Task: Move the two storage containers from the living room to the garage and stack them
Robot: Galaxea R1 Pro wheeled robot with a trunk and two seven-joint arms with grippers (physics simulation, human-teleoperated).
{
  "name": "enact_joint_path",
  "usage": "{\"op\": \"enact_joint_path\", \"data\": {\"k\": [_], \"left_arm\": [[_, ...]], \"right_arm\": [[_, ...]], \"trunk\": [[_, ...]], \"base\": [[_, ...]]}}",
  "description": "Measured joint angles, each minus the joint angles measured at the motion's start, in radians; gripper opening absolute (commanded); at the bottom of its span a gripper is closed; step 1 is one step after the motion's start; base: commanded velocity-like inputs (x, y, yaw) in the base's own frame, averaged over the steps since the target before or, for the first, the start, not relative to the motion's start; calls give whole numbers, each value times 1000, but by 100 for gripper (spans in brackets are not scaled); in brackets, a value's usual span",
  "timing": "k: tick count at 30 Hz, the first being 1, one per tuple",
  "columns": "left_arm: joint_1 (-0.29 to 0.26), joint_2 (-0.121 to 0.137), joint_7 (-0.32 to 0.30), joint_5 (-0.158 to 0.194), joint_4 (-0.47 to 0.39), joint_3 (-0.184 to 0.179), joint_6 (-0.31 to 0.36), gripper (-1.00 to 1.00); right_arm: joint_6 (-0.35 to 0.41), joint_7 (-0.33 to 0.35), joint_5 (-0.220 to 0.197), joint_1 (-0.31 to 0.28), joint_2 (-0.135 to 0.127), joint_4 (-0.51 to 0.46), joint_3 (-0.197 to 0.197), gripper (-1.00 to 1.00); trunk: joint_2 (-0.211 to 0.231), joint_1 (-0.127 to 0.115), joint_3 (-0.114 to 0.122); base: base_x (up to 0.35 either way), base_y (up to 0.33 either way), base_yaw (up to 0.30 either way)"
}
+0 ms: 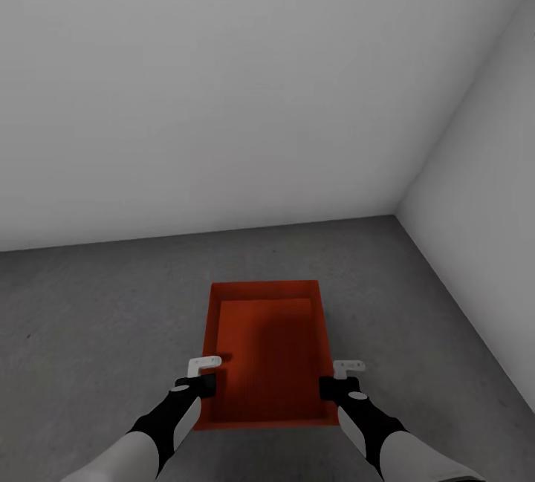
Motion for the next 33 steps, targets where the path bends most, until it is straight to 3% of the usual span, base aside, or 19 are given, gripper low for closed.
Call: {"op": "enact_joint_path", "data": {"k": [17,33], "left_arm": [[1,0,0,0,3,1,-3,-100],[0,0,0,0,3,1,-2,-100]], "right_arm": [[0,0,0,0,0,1,2,-100],[0,0,0,0,0,1,1,-100]], "trunk": [[0,0,0],[0,0,0]], "base": [[7,0,0],[176,0,0]]}}
